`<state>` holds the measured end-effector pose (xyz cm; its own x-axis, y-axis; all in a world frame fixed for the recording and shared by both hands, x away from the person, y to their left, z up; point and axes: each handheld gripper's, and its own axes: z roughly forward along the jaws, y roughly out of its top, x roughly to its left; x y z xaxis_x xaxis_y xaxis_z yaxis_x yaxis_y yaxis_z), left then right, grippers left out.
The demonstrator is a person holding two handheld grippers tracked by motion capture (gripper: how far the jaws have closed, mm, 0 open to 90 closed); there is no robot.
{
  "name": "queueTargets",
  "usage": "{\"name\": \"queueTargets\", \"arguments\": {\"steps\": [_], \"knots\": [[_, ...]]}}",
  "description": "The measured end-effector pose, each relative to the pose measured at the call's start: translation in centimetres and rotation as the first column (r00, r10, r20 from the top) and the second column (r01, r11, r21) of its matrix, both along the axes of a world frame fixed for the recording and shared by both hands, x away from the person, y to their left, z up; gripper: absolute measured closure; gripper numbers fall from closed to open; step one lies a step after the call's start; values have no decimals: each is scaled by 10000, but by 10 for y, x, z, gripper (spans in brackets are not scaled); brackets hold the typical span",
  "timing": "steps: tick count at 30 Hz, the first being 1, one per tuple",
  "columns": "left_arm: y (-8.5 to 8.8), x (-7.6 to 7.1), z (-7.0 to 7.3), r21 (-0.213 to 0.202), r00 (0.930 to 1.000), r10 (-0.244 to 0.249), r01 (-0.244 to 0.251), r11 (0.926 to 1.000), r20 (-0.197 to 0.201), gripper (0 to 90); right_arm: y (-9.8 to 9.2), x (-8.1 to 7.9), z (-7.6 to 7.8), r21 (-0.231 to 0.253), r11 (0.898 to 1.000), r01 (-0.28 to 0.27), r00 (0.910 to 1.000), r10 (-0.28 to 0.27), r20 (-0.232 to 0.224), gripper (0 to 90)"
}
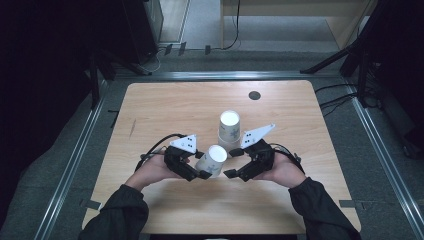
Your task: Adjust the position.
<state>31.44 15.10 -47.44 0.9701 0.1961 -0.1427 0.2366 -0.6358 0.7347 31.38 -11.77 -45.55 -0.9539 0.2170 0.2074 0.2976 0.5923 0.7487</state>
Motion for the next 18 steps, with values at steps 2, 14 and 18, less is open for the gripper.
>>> {"name": "queueTargets", "arguments": {"steps": [2,14,18], "knots": [[1,3,3,352,10000,31,-31,9994,-7,332,-3,-3,-3,-142,9998,126,9999,-126,-17,253],[-1,13,22,2134,9996,-273,292,9765,-118,330,-10,-10,-17,-452,9982,389,9992,-386,82,262],[1,9,27,2232,9987,-443,489,9735,-256,324,-9,-10,-17,-357,9985,414,9991,-410,136,264]]}}
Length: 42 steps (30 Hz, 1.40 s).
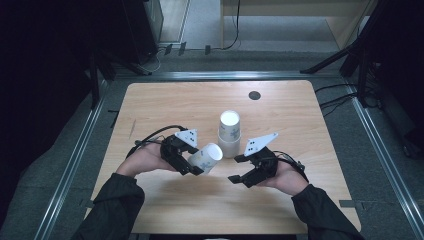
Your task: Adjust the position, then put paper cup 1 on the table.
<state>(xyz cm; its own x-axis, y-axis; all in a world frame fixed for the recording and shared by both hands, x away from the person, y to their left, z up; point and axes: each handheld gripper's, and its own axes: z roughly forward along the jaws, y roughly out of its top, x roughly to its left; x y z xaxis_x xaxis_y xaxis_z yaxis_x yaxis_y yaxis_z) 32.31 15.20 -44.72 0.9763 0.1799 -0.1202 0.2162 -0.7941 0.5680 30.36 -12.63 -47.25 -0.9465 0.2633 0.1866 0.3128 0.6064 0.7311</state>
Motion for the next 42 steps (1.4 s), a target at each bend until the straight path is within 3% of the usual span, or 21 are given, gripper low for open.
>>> {"name": "queueTargets", "arguments": {"steps": [5,8,19,26,34,37,42], "knots": [[-3,-4,-3,464,9999,-49,41,9989,157,324,3,0,-1,97,9999,-120,9999,119,100,266],[-8,-7,-9,956,9997,-188,170,9953,179,322,8,0,-3,62,9996,-269,9996,269,82,266],[-25,-12,-22,1628,9984,-541,506,9854,168,320,13,-1,-4,244,9980,-581,9982,577,186,266],[-34,-13,-27,1681,9981,-620,602,9839,61,319,18,-2,-6,247,9966,-780,9969,776,151,266],[-44,-18,-26,1374,9959,-907,903,9864,-34,319,28,-5,-9,127,9943,-1056,9942,1052,227,272],[-46,-19,-27,1287,9946,-1027,1036,9863,-132,313,30,-5,-9,107,9939,-1094,9936,1090,281,333],[-44,-19,-28,1157,9940,-1065,1087,9873,-252,297,30,-5,-8,120,9928,-1192,9928,1191,96,353]]}}
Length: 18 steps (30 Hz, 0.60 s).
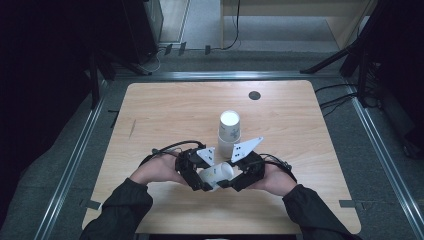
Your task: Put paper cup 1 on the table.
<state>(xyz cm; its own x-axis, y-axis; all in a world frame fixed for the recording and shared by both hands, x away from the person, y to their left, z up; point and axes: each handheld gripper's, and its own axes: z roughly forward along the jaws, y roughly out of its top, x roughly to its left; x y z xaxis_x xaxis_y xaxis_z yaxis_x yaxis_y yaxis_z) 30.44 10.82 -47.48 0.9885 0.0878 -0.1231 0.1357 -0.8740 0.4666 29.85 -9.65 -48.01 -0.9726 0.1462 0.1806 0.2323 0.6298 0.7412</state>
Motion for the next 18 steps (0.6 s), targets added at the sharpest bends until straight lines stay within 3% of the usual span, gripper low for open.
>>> {"name": "queueTargets", "arguments": {"steps": [4,6,11,18], "knots": [[1,3,0,-79,9998,170,-171,9998,-105,218,-1,0,1,-2,10000,-58,10000,58,74,354],[2,4,0,-120,9991,413,-414,9991,-120,62,-3,1,2,85,9999,-64,9999,63,90,353],[12,8,2,-717,9950,904,-932,9931,-414,61,-11,3,7,316,9994,163,9999,-165,45,352],[24,7,2,-1235,9914,1295,-1309,9837,-196,61,-22,5,12,528,9979,378,9992,-383,96,351]]}}
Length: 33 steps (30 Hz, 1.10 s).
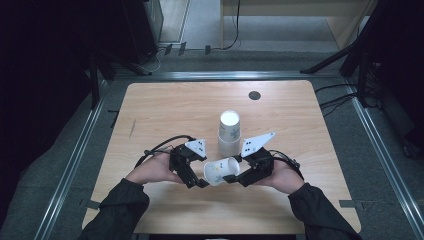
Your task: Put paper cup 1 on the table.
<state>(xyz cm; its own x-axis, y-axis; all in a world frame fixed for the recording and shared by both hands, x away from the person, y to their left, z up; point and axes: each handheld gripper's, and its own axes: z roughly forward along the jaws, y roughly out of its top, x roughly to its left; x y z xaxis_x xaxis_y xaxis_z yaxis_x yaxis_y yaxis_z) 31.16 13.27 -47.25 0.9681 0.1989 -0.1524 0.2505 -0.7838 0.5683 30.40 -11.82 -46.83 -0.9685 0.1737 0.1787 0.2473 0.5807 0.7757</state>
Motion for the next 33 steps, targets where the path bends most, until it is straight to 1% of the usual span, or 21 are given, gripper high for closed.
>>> {"name": "queueTargets", "arguments": {"steps": [4,5,6,7,10,11,13,14,15,16,17,19,22,23,24,25,26,30,31,32,33], "knots": [[5,0,0,-418,9993,317,-325,9986,-186,62,-3,1,2,181,9998,-8,10000,8,-24,351],[5,0,0,-418,9993,317,-325,9986,-186,61,-3,1,2,188,9998,-9,10000,10,-16,351],[6,0,0,-568,9990,381,-393,9976,-216,61,-4,1,3,214,9998,-13,10000,13,0,351],[8,1,-1,-872,9982,522,-546,9947,-293,61,-4,2,3,249,9997,-39,10000,40,-36,351],[9,1,-4,-1311,9964,709,-765,9884,-463,61,-4,3,5,324,9995,-43,10000,45,-77,351],[8,1,-5,-1399,9962,745,-803,9869,-457,61,-4,3,5,361,9993,-60,10000,63,-66,351],[7,0,-7,-1428,9960,779,-834,9862,-436,62,-3,4,5,371,9993,-78,9999,82,-100,350],[6,0,-8,-1395,9964,739,-791,9871,-421,62,-3,4,5,385,9992,-88,9999,91,-63,351],[4,-1,-9,-1326,9972,687,-720,9885,-299,61,-2,5,5,412,9991,-94,9999,98,-109,350],[3,-3,-10,-1505,9971,695,-735,9859,-321,64,-1,5,6,484,9987,-164,9998,171,-139,350],[3,-3,-10,-1505,9971,695,-735,9859,-321,70,-1,5,6,484,9987,-164,9998,171,-139,350],[2,-4,-12,-1717,9966,664,-739,9824,-488,71,0,6,6,534,9985,-154,9997,163,-167,350],[1,-4,-12,-2097,9959,715,-814,9744,-547,71,2,7,7,700,9973,-244,9993,264,-273,350],[1,-4,-12,-2097,9959,715,-814,9744,-547,88,2,7,7,726,9970,-260,9991,283,-312,350],[2,-4,-12,-2218,9964,687,-779,9720,-489,88,2,7,7,726,9970,-260,9991,283,-312,350],[2,-4,-11,-2430,9965,668,-771,9670,-500,129,3,7,7,758,9967,-278,9989,305,-345,350],[2,-4,-10,-2601,9966,630,-748,9627,-537,134,3,8,8,845,9959,-326,9987,357,-356,350],[2,-5,-11,-2669,9974,556,-661,9615,-467,138,5,8,8,1015,9942,-341,9978,396,-533,350],[1,-6,-11,-2654,9978,509,-603,9623,-423,143,5,8,8,1046,9938,-368,9976,426,-538,350],[1,-7,-10,-2661,9986,458,-517,9626,-282,161,7,7,8,1022,9939,-406,9975,463,-542,350],[1,-7,-9,-2730,9989,392,-452,9610,-272,176,7,7,8,1018,9940,-402,9974,461,-556,350]]}}
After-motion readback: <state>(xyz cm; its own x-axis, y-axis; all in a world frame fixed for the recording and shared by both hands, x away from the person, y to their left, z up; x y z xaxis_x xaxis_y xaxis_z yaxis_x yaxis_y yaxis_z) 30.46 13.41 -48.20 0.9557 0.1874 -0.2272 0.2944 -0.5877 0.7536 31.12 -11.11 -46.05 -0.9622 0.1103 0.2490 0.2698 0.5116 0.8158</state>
